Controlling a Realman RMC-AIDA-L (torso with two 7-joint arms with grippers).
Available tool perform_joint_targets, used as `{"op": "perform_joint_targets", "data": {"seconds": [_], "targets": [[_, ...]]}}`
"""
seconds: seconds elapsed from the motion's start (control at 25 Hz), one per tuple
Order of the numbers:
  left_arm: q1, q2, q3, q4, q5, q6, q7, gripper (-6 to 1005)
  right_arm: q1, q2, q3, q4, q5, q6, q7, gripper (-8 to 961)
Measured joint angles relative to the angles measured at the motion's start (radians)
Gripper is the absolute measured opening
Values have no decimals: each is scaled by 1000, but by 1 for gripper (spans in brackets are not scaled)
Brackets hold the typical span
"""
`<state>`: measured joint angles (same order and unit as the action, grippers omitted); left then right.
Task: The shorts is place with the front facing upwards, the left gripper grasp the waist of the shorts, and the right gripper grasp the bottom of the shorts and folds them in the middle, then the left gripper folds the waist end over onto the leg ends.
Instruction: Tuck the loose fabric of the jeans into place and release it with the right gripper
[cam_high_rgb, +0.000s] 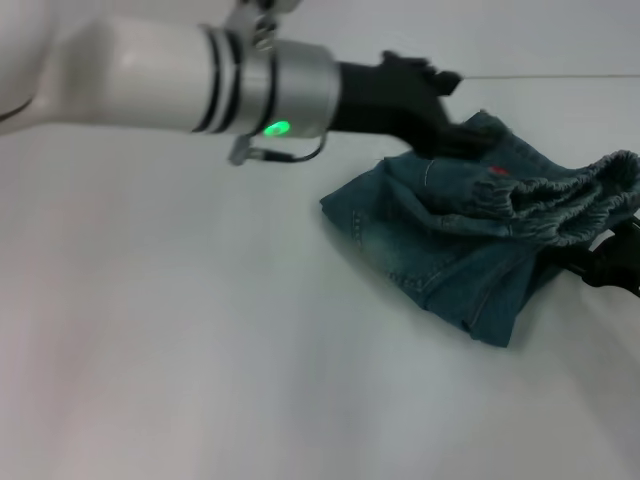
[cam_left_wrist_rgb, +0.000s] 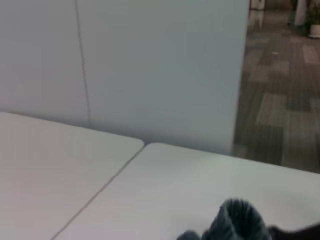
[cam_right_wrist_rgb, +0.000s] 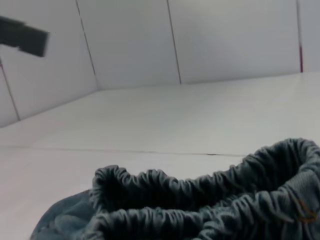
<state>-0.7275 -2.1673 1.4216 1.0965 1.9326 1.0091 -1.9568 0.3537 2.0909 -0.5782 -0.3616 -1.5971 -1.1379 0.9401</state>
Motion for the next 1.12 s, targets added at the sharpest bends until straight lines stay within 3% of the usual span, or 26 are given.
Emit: {"op": "perform_joint_targets", "data": {"seconds": [0.24, 0.48, 0.84, 1.12], "targets": [[117, -6, -143, -7, -54, 114, 124, 788, -9, 0, -69, -114, -27, 24, 129, 911], [188, -6, -257, -61, -91, 175, 201, 786, -4, 2, -78, -304, -223, 49, 386, 911], [244, 1, -321, -136, -158, 198, 302, 784, -1, 5, -184, -604, -455, 12, 762, 911], [269, 1, -362, -141, -160, 229, 320, 784, 29, 0, -223, -729, -630, -38, 972, 912]]}}
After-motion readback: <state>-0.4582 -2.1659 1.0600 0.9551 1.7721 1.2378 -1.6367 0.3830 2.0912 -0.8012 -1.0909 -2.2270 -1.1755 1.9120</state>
